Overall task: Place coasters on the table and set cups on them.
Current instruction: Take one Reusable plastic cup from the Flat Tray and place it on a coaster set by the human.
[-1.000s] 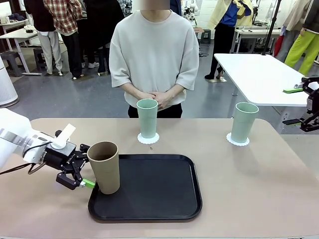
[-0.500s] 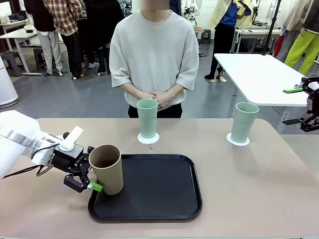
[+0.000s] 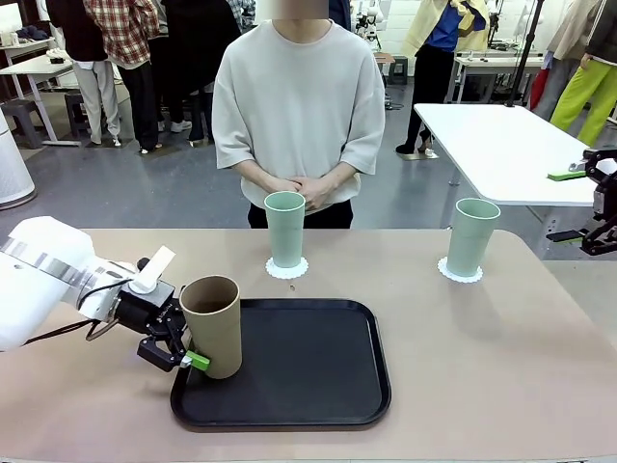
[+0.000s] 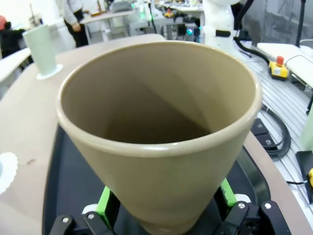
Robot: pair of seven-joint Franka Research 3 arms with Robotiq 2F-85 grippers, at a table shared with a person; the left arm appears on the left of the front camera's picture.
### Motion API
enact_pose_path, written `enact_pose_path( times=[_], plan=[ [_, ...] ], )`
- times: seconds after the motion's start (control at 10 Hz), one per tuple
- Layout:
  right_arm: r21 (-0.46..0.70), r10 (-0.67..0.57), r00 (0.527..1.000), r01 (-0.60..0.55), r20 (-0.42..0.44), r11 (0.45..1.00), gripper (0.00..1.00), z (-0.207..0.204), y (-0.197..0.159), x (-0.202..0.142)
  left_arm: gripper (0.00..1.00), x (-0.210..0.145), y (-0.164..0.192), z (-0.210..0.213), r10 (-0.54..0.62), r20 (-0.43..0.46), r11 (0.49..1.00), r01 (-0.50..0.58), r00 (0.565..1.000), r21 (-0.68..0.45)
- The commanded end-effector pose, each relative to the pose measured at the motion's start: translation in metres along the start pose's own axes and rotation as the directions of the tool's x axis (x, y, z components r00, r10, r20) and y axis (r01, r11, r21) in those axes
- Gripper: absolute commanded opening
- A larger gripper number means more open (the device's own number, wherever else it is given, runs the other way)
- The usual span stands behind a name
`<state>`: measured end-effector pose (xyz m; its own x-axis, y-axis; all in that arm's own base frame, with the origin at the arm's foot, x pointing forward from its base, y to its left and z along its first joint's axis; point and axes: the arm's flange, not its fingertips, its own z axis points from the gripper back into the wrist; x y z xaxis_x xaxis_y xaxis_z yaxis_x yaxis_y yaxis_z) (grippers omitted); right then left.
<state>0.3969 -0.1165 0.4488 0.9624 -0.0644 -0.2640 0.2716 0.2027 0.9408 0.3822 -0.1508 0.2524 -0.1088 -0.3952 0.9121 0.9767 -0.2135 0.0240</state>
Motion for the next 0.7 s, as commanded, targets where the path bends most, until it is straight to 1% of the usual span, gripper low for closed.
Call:
enact_pose_path(
  times=[0.0, 0.1, 0.2, 0.4, 0.5, 0.6],
  plan=[
    [0.024, 0.001, 1.0, -0.001, -0.001, 1.0, 1.0, -0.0006, 0.0006, 0.0009, 0.44, -0.0006, 0.0089, -0.0105, 0.013, 0.021, 0.999, -0.013, 1.0, 0.03],
    [0.024, 0.001, 1.0, -0.001, -0.001, 1.0, 1.0, -0.0006, 0.0006, 0.0009, 0.43, -0.0004, 0.0083, -0.01, 0.016, 0.026, 0.999, -0.017, 1.0, 0.03],
    [0.024, 0.001, 1.0, -0.001, -0.001, 1.0, 1.0, -0.0006, 0.0006, 0.0009, 0.0, -0.0009, 0.0092, -0.0092, 0.015, 0.032, 0.999, -0.016, 0.999, 0.03],
    [0.024, 0.001, 1.0, -0.001, -0.001, 1.0, 1.0, -0.0006, 0.0006, 0.0009, 0.0, -0.0009, 0.0085, -0.0083, 0.02, 0.035, 1.0, -0.021, 0.999, 0.022],
    [0.024, 0.001, 1.0, -0.001, -0.001, 1.0, 1.0, -0.0006, 0.0006, 0.0009, 0.23, -0.0006, 0.0098, -0.0073, 0.022, 0.039, 1.0, -0.023, 0.999, 0.021],
    [0.024, 0.001, 1.0, -0.001, -0.001, 1.0, 1.0, -0.0006, 0.0006, 0.0009, 0.23, 0.0023, 0.0072, -0.004, 0.026, 0.047, 1.0, -0.026, 0.999, 0.012]
  ],
)
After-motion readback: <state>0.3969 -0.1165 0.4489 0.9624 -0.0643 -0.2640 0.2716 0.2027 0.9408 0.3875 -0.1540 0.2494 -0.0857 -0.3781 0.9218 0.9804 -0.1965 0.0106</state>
